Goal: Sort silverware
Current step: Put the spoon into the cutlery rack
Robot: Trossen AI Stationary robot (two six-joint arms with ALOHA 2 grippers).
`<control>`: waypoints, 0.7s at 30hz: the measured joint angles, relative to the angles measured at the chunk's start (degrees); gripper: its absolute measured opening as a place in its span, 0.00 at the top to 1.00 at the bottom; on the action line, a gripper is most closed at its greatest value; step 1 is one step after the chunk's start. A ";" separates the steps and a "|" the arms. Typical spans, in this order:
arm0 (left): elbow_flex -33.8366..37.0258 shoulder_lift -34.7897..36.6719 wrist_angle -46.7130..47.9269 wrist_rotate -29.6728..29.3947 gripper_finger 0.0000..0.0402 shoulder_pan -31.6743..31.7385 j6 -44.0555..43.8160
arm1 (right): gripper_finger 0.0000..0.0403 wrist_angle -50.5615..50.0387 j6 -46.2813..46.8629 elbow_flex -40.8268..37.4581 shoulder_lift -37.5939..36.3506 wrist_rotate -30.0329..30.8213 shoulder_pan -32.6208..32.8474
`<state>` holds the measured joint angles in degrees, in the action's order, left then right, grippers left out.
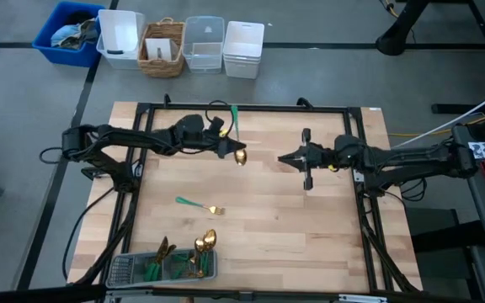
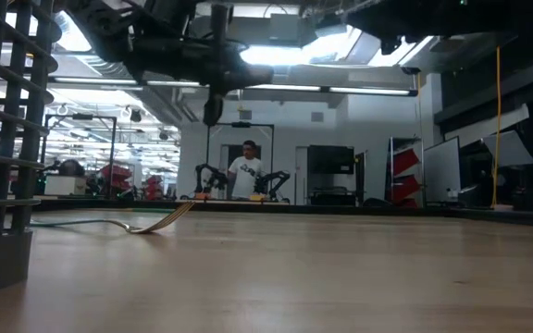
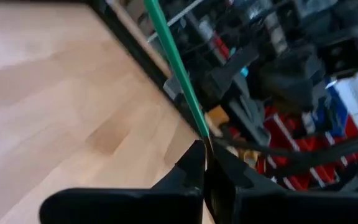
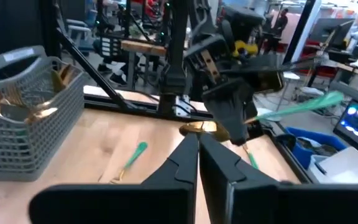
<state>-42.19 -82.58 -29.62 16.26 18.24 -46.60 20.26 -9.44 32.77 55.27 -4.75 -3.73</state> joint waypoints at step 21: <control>0.02 -7.19 -16.30 -17.30 1.00 -4.02 -14.82 | 0.54 2.67 -46.19 0.02 8.11 7.28 1.32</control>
<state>-42.17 -89.76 -45.92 -1.04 14.22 -61.42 22.93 -55.63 32.80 63.39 2.52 -2.41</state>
